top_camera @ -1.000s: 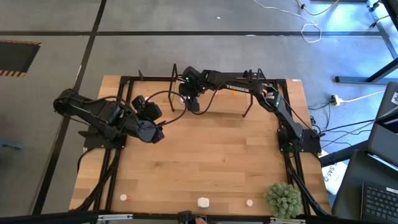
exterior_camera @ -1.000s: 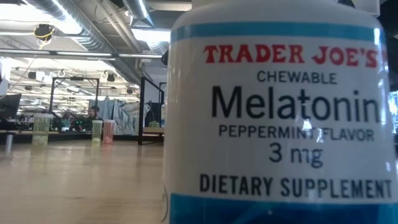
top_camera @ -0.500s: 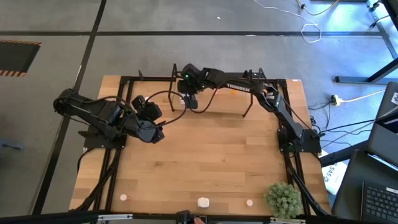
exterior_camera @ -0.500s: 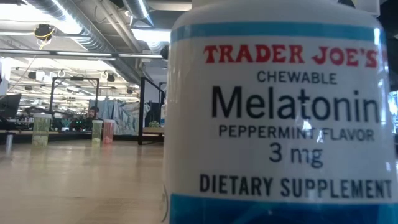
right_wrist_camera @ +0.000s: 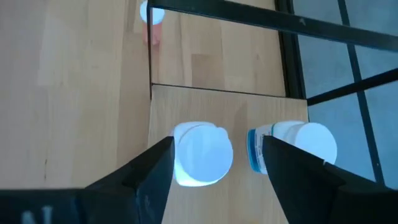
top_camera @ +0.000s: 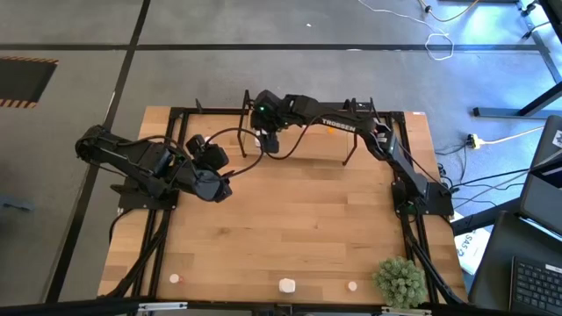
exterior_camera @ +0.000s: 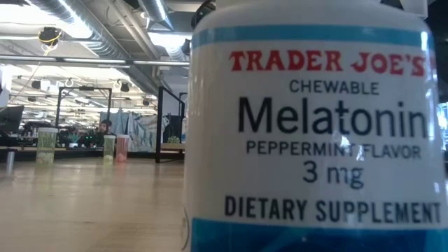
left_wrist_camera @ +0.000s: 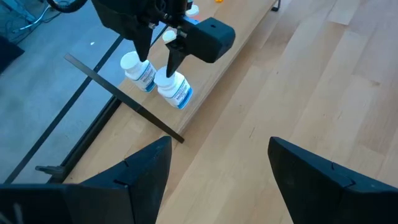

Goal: Pick and place medicine bottles onto shelf by color
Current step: Put the top white pill bottle on the shelf aligned with the other white pill bottle

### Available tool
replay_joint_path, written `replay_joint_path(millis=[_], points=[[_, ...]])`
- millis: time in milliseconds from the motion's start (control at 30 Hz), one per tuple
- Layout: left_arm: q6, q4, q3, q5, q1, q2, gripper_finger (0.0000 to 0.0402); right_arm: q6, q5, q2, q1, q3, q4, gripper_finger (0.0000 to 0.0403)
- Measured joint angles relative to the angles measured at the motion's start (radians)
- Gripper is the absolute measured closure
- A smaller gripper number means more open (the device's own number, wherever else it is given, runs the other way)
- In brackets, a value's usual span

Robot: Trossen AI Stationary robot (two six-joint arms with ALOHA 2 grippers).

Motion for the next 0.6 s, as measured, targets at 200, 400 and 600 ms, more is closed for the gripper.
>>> replay_joint_path(millis=[200, 400, 600], points=[[0.0, 0.0, 0.0, 0.0, 0.0, 0.0, 0.0139, 0.048, 0.087, 0.0, 0.047, 0.0, -0.053, 0.0159], [0.0, 0.0, 0.0, 0.0, 0.0, 0.0, 0.0139, 0.11, 0.207, 0.0, 0.099, -0.001, -0.104, 0.0159], [0.0, 0.0, 0.0, 0.0, 0.0, 0.0, 0.0139, 0.128, 0.231, -0.001, 0.131, -0.06, -0.086, 0.0192]])
